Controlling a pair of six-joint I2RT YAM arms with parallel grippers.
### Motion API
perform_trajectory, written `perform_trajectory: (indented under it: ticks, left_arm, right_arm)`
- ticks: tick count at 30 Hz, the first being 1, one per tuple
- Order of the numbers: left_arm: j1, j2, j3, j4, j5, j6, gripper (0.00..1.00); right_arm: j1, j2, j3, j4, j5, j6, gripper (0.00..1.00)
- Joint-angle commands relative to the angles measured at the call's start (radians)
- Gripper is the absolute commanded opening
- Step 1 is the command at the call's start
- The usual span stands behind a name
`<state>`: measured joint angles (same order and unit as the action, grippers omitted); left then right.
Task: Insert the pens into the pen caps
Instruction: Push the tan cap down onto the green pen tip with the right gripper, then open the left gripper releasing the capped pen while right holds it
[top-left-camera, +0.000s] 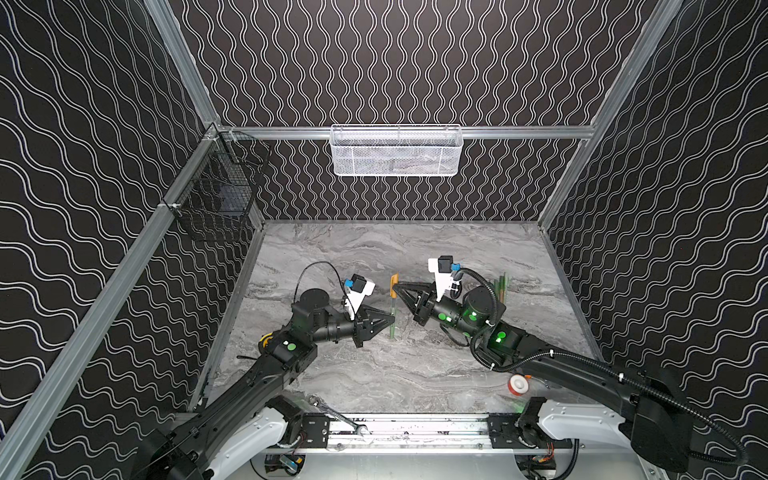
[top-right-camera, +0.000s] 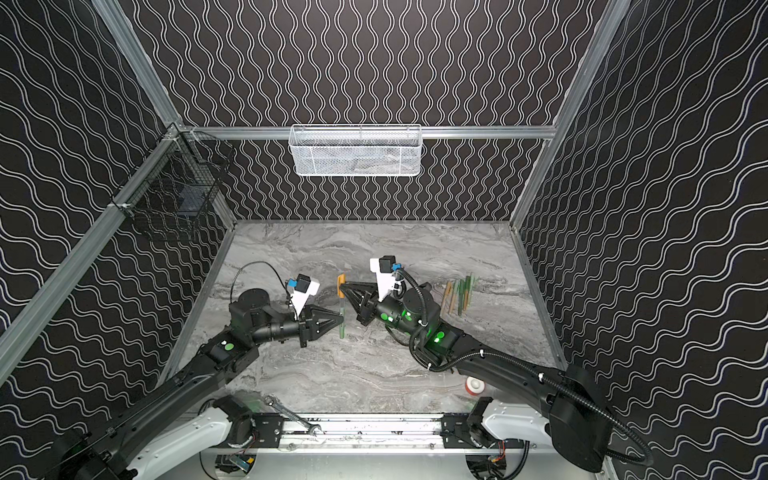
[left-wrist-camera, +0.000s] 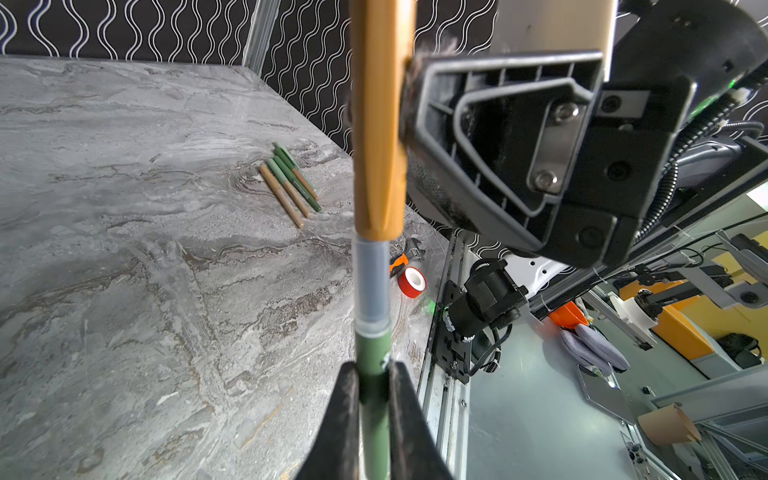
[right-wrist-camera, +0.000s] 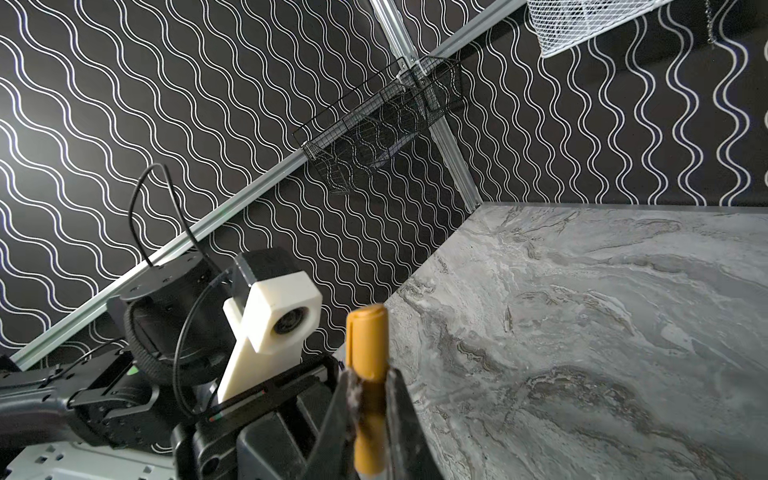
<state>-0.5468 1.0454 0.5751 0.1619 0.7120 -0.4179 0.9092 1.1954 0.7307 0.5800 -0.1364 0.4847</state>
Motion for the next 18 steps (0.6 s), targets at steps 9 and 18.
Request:
perform_trajectory:
  ticks: [9, 18]
  left_arm:
    - [0.006, 0.012, 0.026, 0.212, -0.058, 0.005, 0.13]
    - [0.007, -0.002, 0.035, 0.185, -0.075, 0.025, 0.13]
  right_arm:
    - [0.017, 0.045, 0.041, -0.29, -0.094, -0.001, 0.11]
    - [0.018, 0.077, 0.055, -0.387, -0.05, 0.066, 0.11]
